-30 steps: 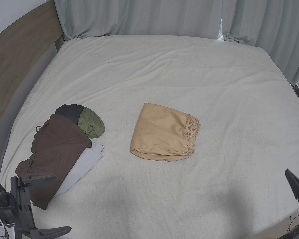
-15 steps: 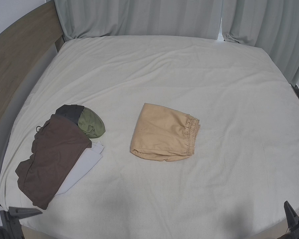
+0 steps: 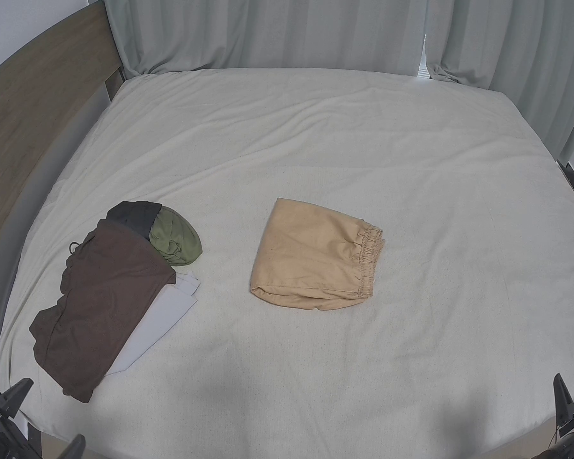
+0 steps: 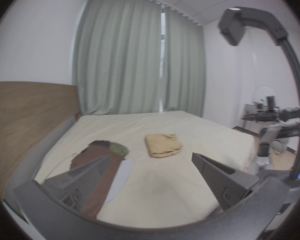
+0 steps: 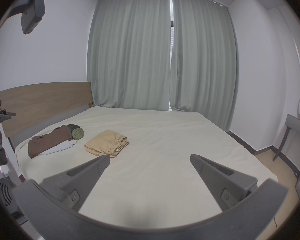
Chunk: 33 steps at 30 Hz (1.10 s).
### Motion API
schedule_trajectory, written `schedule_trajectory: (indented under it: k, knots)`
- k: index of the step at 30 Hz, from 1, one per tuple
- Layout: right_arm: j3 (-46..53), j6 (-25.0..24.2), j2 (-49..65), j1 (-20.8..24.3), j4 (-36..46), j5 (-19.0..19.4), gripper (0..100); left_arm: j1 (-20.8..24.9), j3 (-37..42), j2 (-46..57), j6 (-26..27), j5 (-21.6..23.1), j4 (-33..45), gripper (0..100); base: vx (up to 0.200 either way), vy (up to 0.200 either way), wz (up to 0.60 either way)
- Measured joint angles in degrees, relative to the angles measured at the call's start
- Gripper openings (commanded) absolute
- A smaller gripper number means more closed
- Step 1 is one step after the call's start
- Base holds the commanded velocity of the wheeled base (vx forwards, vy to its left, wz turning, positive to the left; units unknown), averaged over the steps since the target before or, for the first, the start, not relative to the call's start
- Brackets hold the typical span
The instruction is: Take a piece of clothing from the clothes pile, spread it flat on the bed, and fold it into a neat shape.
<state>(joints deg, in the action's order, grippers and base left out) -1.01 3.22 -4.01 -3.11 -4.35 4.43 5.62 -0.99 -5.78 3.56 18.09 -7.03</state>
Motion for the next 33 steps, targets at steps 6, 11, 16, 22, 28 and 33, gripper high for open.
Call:
schedule_trajectory:
  k: [6,11,16,22,28,33]
  knots:
    - [0.0,1.24,1.97,1.82,0.55,-0.2,100,-2.54,-0.02,1.35,-1.22,-9.14,2.44,100,0.0,0.0,0.0]
    - [0.0,1.02,2.86,2.8,0.99,-0.52,100,-5.24,-0.02,3.61,-0.67,-10.7,3.64,100,0.0,0.0,0.0]
    - [0.02,-1.41,3.22,3.08,5.83,-1.97,100,-5.89,-0.02,4.55,-0.74,-11.45,3.8,100,0.0,0.0,0.0]
    - [0.02,-2.24,3.33,3.11,5.03,-2.77,100,-6.0,-0.02,4.9,-2.63,-18.14,6.52,100,0.0,0.0,0.0]
    - [0.02,-2.46,3.33,3.16,4.45,-2.86,100,-5.89,-0.02,4.93,-3.83,-18.2,6.9,100,0.0,0.0,0.0]
    - [0.02,-2.73,3.33,3.27,4.45,-3.1,100,-5.89,-0.02,4.93,-3.69,-18.25,6.94,100,0.0,0.0,0.0]
